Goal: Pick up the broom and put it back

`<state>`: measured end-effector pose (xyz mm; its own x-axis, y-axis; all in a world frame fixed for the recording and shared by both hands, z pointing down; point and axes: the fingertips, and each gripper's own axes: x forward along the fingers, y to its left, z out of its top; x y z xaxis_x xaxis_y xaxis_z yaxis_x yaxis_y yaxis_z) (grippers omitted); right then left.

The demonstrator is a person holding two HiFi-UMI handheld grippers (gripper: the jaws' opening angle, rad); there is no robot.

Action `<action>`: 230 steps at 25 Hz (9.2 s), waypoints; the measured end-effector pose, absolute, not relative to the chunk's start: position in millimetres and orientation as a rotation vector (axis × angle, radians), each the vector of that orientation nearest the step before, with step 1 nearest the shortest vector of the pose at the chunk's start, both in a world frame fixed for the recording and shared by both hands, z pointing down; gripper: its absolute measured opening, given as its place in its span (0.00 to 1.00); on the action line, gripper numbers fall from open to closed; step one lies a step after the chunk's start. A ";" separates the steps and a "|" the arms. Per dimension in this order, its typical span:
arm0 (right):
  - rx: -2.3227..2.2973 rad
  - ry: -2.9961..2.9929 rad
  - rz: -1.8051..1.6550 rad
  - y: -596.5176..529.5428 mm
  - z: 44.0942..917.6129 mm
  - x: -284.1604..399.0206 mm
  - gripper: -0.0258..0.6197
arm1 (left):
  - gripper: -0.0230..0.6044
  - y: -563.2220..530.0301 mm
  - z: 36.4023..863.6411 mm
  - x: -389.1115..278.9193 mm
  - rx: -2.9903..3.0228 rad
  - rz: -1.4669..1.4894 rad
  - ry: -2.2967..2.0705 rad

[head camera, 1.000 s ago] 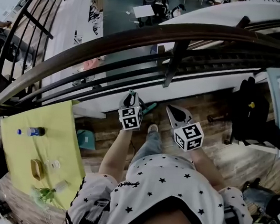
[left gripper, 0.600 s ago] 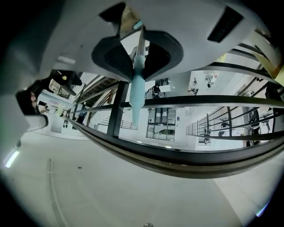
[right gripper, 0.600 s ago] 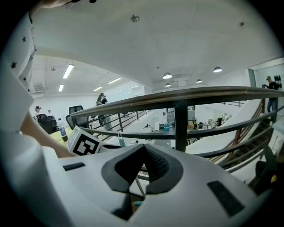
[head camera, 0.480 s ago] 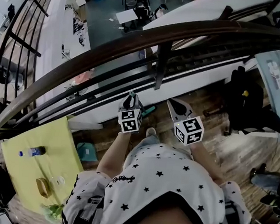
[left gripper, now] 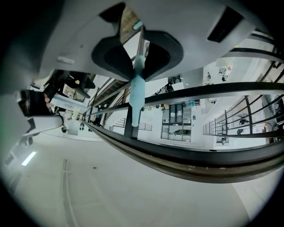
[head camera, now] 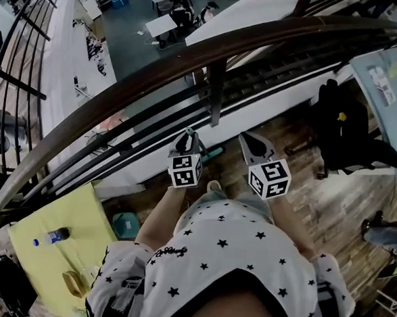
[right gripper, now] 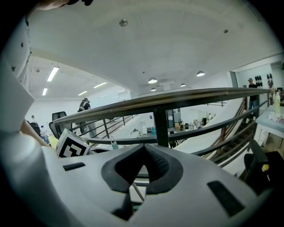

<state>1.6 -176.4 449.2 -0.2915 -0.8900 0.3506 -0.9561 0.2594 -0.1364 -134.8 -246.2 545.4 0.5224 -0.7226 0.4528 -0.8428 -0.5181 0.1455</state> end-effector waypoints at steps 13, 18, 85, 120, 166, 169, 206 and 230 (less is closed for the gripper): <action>1.876 -2.250 0.523 -165.5 450.1 65.3 0.03 | 0.18 -249.9 543.5 -70.0 2.491 0.520 -1.187; 1.849 -2.270 0.518 -167.6 446.1 101.0 0.03 | 0.18 -248.5 541.7 -39.4 2.476 0.524 -1.214; 1.334 -2.429 0.709 -216.4 561.8 289.9 0.03 | 0.18 -375.3 670.2 185.0 2.245 0.603 -1.539; 1.280 -2.404 0.754 -223.3 596.0 284.1 0.03 | 0.19 -468.1 711.6 161.0 2.130 0.620 -1.676; 1.367 -2.468 0.610 -156.8 503.9 289.1 0.03 | 0.08 -274.1 533.3 149.9 2.102 0.263 -1.673; 1.375 -2.467 0.594 -152.3 496.8 287.7 0.03 | 0.06 -253.5 522.1 149.5 2.098 0.236 -1.644; 1.384 -2.554 0.548 -124.8 456.4 263.2 0.03 | 0.06 -121.7 465.7 142.4 2.187 0.260 -1.345; 1.349 -2.508 0.537 -119.9 466.1 252.7 0.03 | 0.06 -127.5 469.8 141.4 2.189 0.269 -1.320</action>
